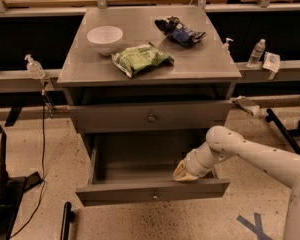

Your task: Open middle drawer

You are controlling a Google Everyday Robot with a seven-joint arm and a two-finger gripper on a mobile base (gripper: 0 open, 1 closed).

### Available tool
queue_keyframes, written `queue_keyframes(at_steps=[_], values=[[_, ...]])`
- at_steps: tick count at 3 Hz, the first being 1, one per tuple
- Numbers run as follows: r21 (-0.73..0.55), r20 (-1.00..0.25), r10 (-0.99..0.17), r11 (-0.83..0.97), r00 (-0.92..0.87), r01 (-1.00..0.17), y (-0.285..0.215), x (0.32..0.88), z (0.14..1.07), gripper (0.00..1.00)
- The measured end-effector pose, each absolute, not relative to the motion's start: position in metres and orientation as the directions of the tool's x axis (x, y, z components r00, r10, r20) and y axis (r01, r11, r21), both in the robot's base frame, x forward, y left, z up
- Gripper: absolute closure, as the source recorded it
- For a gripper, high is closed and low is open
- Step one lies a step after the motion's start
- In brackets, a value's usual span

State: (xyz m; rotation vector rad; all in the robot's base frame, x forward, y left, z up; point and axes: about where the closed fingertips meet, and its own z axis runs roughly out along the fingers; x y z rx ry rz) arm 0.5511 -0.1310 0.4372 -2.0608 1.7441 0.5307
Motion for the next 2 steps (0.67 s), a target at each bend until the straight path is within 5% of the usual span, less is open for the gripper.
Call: queue_keyframes(at_steps=[2], values=[[-0.12,-0.55,-0.824,-0.083,0.136,-0.989,-0.136,0.572,0.457,1.0]])
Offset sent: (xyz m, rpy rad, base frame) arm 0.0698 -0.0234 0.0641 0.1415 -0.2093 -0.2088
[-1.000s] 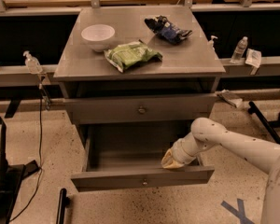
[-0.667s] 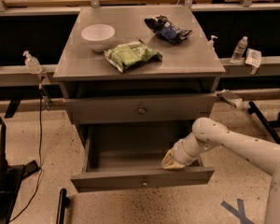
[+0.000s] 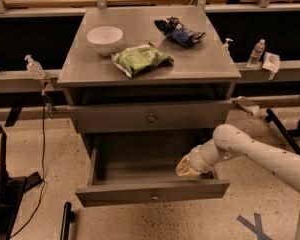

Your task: Open middle drawer

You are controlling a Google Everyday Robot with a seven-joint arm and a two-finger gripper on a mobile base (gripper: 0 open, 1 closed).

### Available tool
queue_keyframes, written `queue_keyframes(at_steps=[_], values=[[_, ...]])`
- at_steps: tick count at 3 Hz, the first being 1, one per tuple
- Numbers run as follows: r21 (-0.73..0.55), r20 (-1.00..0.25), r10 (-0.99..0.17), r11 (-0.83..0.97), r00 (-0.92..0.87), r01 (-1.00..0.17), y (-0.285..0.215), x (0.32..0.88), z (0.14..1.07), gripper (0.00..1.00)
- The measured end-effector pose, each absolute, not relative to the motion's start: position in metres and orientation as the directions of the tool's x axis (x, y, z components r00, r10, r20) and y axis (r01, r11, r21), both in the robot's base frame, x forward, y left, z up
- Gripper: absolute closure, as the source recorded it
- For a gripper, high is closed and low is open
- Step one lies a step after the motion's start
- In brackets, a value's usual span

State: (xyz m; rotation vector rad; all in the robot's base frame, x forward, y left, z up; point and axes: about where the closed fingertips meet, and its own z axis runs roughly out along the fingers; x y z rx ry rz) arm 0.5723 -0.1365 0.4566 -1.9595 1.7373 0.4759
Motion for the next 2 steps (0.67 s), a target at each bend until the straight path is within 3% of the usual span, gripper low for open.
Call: queue_keyframes(at_steps=[2], values=[[-0.244,-0.632,-0.769,0.081,0.095,-0.966,-0.145,0.615,0.493,1.0]])
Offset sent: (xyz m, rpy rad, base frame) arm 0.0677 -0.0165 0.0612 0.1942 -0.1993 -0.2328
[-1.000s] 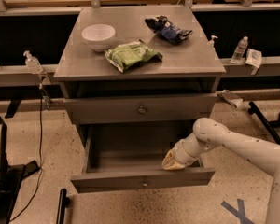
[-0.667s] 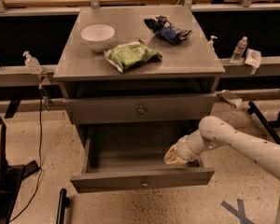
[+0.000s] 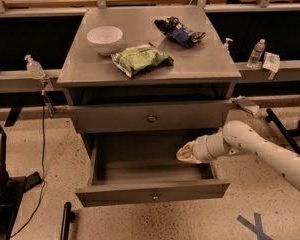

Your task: Open middle drawer

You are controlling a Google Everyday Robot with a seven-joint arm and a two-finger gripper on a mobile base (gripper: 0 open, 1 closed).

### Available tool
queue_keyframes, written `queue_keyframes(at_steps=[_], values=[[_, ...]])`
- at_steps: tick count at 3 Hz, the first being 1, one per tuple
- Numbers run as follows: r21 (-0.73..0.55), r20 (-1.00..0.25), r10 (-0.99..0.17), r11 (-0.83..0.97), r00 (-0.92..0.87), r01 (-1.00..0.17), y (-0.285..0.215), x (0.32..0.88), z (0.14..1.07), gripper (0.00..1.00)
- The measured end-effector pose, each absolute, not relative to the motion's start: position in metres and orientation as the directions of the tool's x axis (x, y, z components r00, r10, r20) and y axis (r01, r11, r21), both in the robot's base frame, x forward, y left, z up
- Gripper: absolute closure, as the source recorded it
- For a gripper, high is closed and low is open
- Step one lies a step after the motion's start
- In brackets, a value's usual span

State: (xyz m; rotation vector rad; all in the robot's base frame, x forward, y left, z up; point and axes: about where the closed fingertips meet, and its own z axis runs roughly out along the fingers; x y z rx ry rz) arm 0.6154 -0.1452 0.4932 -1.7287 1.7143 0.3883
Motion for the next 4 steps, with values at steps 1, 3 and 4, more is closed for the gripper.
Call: queue_keyframes(at_steps=[1,3,4], values=[[-0.242,-0.633,-0.768,0.079,0.096,-0.967,-0.1432,0.615,0.492,0.83],[-0.236,-0.636,-0.766,0.073,0.097,-0.969,-0.1391,0.6136,0.489,0.37],[-0.234,-0.637,-0.764,0.07,0.098,-0.97,-0.137,0.6129,0.4875,0.14]])
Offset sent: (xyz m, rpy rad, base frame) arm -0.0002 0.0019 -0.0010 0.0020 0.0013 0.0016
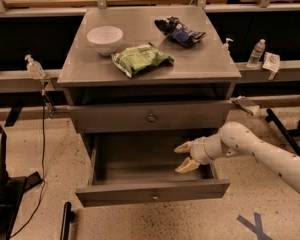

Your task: Open middle drawer

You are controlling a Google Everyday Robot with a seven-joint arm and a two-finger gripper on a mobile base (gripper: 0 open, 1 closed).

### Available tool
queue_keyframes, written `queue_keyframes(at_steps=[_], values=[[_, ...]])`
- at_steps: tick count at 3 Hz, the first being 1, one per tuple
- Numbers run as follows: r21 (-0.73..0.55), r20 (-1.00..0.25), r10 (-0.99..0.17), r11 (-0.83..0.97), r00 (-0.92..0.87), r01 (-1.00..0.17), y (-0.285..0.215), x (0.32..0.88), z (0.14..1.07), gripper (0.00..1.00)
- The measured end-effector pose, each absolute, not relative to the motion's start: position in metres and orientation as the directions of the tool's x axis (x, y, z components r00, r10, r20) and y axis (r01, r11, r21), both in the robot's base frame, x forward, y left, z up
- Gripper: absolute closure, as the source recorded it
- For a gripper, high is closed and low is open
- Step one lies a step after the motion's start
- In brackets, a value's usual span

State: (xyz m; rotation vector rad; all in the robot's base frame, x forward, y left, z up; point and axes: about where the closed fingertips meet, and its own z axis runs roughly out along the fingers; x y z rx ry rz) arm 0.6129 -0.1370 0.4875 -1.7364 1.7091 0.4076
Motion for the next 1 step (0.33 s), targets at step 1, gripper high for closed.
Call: queue_keyframes(at_steps=[1], values=[[-0.231,-0.638,-0.763,0.068,0.099,-0.971,-0.1351,0.6123,0.4862,0.0]])
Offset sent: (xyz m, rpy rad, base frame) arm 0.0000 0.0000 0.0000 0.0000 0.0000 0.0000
